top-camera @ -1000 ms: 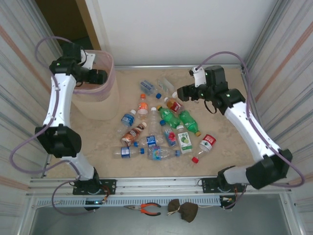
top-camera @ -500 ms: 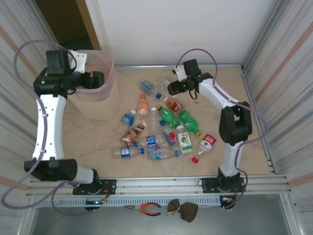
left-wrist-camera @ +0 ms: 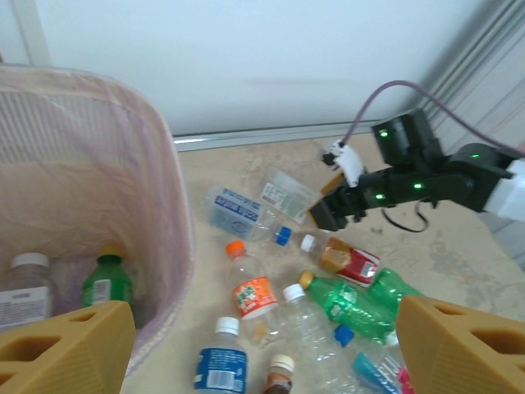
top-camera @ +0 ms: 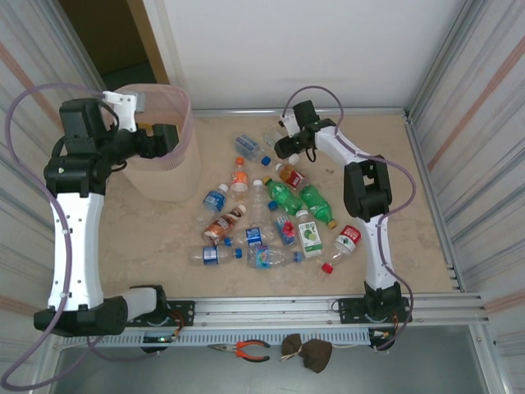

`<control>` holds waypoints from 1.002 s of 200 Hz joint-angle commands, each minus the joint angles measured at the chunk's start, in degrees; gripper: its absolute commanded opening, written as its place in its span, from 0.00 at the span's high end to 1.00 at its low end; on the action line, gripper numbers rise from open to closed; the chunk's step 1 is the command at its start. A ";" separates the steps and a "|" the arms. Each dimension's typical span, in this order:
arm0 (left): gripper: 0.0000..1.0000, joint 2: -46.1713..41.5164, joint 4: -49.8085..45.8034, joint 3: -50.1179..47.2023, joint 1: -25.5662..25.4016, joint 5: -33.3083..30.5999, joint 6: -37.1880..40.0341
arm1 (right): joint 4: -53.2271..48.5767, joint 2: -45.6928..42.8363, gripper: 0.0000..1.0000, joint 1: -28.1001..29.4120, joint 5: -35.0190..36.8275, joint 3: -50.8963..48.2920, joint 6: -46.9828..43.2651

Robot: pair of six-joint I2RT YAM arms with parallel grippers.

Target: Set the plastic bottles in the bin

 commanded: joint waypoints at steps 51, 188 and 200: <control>0.17 -3.95 8.28 -5.12 0.15 6.18 -6.43 | 0.83 3.88 0.45 0.53 1.94 3.28 -3.22; 0.19 -8.28 28.93 -14.32 -0.09 12.69 -16.33 | 0.95 -12.68 0.56 -0.29 -1.85 -1.09 -0.66; 0.19 -8.61 31.84 -15.24 -0.60 13.25 -17.21 | 1.35 -15.39 0.55 -0.53 -3.47 -2.29 0.74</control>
